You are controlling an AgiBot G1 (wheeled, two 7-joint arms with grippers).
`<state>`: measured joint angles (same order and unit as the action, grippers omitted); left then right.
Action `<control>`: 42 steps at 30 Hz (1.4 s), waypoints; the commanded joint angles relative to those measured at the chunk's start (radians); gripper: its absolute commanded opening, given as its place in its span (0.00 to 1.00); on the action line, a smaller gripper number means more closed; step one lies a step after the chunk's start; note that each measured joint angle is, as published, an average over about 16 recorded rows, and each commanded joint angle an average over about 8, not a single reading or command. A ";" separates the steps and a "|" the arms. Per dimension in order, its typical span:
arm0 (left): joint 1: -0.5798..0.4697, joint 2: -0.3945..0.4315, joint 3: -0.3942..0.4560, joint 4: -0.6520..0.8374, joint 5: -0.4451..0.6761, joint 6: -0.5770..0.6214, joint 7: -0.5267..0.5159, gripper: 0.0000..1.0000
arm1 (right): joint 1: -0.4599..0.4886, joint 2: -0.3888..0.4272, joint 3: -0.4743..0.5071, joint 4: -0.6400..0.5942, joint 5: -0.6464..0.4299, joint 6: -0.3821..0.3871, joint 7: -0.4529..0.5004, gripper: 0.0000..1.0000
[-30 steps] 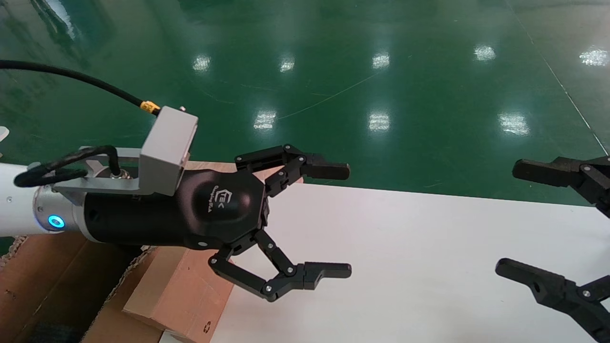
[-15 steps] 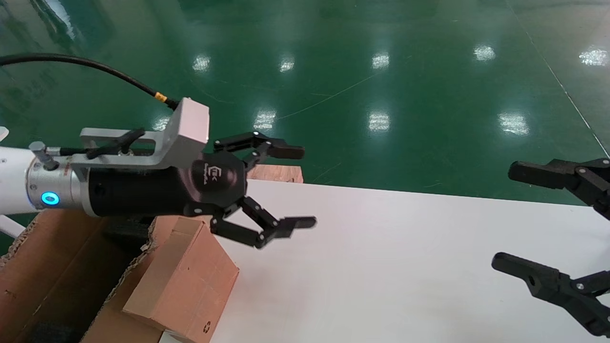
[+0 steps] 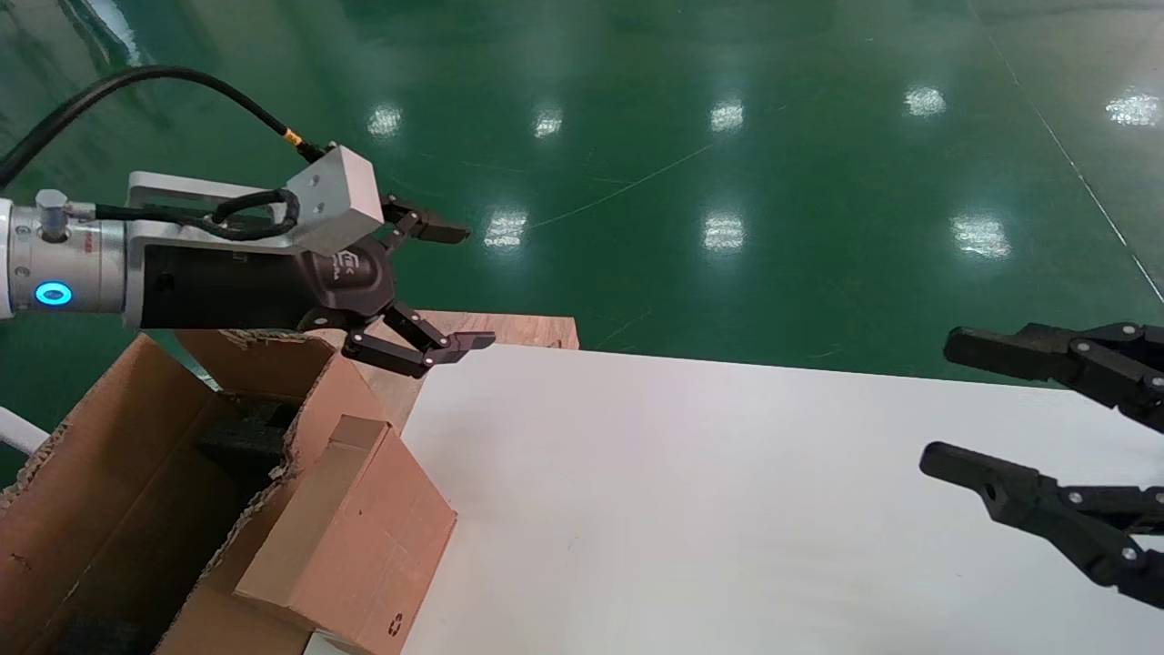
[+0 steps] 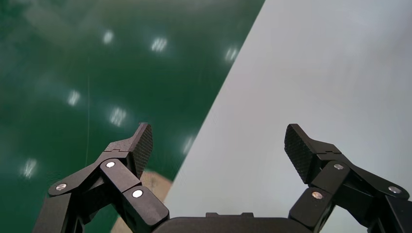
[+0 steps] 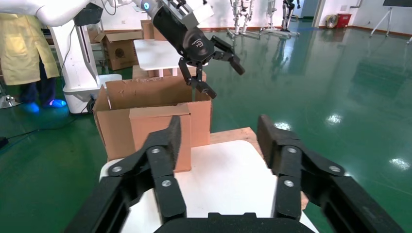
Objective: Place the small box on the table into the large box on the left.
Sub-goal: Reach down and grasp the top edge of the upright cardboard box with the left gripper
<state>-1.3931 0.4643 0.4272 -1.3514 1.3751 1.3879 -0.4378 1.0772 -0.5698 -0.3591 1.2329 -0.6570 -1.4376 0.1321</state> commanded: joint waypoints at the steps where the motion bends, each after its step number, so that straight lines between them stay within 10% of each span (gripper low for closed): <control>1: -0.025 -0.003 0.013 -0.001 0.039 0.013 -0.021 1.00 | 0.000 0.000 0.000 0.000 0.000 0.000 0.000 0.00; 27: -0.125 0.020 0.100 0.016 0.201 0.129 -0.148 1.00 | 0.000 0.000 0.000 0.000 0.000 0.000 0.000 0.00; 42: -0.289 0.170 0.306 0.008 0.493 0.186 -0.553 1.00 | 0.000 0.000 0.000 0.000 0.000 0.000 0.000 0.00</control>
<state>-1.6759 0.6237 0.7374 -1.3410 1.8547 1.5707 -0.9813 1.0769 -0.5695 -0.3591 1.2325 -0.6568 -1.4374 0.1319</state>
